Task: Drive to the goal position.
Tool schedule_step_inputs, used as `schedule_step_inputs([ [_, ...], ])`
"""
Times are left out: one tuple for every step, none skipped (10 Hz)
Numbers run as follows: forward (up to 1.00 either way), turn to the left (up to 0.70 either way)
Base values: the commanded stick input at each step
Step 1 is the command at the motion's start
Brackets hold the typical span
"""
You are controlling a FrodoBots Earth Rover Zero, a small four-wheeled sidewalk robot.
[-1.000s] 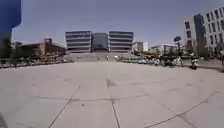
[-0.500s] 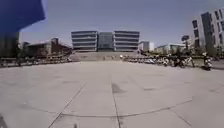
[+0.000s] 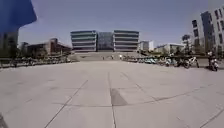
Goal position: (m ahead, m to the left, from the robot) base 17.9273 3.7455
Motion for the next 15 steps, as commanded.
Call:
schedule_step_inputs([
  [1.00, 0.00],
  [1.00, 0.00],
  [1.00, 0.00],
  [1.00, 0.10],
  [1.00, 0.36],
  [1.00, 0.34],
  [1.00, 0.16],
  [1.00, 0.00],
  [1.00, 0.00],
  [1.00, 0.00],
  [1.00, 0.05],
  [1.00, 0.26],
  [1.00, 0.33],
  [1.00, 0.13],
  [1.00, 0.00],
])
